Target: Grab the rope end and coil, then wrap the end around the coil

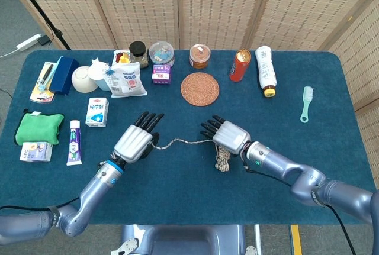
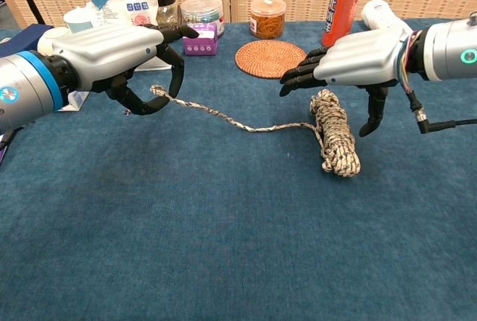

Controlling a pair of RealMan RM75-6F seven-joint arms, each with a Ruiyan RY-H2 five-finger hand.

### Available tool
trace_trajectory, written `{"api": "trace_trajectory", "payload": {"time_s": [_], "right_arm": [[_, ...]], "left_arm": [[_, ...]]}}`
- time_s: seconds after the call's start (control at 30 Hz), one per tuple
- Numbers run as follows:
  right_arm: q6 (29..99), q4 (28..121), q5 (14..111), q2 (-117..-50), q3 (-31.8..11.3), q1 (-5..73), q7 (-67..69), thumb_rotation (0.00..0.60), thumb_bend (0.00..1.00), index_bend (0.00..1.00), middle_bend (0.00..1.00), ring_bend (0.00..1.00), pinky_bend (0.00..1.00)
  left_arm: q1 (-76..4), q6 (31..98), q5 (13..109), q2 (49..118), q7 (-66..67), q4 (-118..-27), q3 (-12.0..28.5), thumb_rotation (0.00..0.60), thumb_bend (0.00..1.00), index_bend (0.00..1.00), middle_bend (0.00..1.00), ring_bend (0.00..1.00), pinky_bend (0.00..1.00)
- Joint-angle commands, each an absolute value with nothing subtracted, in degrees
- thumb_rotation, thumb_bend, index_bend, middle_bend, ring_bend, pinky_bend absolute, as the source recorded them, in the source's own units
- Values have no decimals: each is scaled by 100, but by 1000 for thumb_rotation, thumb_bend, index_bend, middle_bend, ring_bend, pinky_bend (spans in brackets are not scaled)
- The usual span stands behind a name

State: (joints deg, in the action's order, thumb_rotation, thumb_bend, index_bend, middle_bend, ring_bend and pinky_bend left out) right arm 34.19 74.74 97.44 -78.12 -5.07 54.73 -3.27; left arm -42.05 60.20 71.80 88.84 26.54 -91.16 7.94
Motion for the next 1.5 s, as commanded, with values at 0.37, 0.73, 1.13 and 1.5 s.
{"api": "trace_trajectory", "payload": {"time_s": [0.37,0.73,1.13,1.5], "right_arm": [[3163,7263,9452,-8065,-296,5697,-558,600,0,203,0,0,0],[3418,6897,9277,-8344,-208,5651,-239,600,273,419,236,160,288],[3913,7024,9301,-8239,-46,5573,993,600,387,656,583,516,720],[4189,8041,8923,-7758,-232,5410,1302,600,476,716,674,587,779]], "left_arm": [[-4210,6024,7130,8900,2628,-9093,805,600,432,600,0,0,0],[-4223,6004,7096,8884,2569,-9049,826,600,432,600,0,0,0],[-4248,6025,7092,8865,2496,-9115,880,600,432,600,0,0,0],[-4319,6147,7161,8885,2415,-9118,1054,600,432,600,0,0,0]]}}
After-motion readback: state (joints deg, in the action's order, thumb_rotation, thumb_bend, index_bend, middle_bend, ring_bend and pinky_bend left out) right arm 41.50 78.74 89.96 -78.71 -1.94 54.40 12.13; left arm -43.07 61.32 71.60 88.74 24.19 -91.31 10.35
